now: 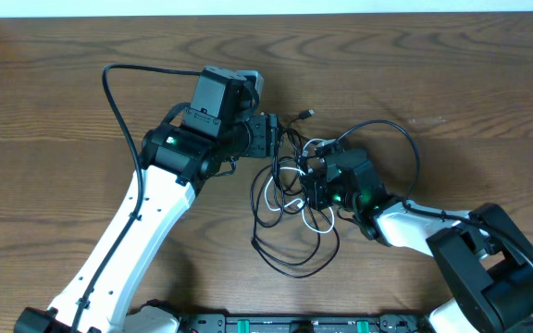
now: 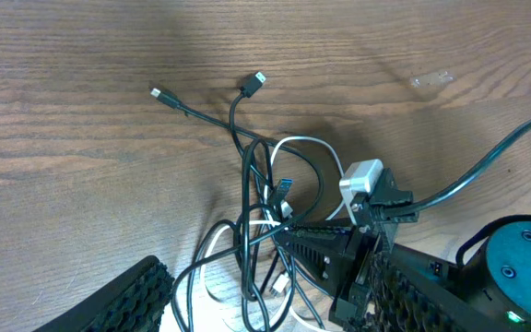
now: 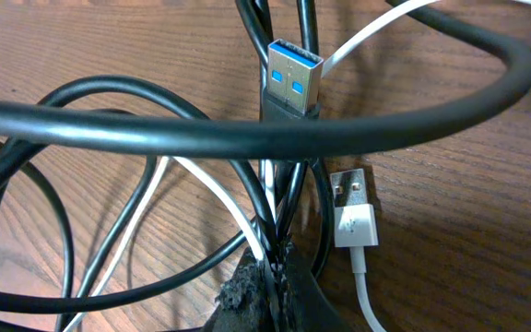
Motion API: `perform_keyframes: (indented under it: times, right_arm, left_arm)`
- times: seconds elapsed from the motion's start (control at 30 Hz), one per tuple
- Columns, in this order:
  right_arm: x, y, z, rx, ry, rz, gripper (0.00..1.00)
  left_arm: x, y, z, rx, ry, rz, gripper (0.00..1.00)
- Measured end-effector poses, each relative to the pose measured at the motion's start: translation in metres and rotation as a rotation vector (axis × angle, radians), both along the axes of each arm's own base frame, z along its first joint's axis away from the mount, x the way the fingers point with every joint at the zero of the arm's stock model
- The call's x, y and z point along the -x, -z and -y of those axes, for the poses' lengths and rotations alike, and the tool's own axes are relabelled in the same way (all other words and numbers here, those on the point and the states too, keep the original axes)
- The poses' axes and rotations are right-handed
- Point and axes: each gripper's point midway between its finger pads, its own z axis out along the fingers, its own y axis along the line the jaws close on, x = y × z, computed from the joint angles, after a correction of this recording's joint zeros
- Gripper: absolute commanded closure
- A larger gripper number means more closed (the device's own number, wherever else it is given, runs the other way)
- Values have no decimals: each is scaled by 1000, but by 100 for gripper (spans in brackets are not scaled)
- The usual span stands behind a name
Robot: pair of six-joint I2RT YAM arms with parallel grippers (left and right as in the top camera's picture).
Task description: Untangle cables
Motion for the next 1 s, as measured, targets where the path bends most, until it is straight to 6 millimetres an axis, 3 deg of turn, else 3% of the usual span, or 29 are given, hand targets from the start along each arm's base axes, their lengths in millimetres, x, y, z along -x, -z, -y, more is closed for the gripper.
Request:
perform_keyframes:
  times: [0.07,0.3,0.63,0.83,1.0]
  right_arm:
    - [-4,-9,-2,-17,0,30,99]
    - [-13,-88,-8,-124,-4,214,99]
    - [1,-186,0,-235,-11,428,99]
    - [10,-221,3,-288,-20,510,99]
    - [14,-227,3,-301,-33,521,99]
  left_arm:
    - [0,0,0,0,0,0,30]
    - [0,0,0,0,0,0,30]
    - [0,0,0,0,0,1,30]
    - [2,-1,3,15,13,-6,30]
    - [4,-3,9,41,34,-10,30]
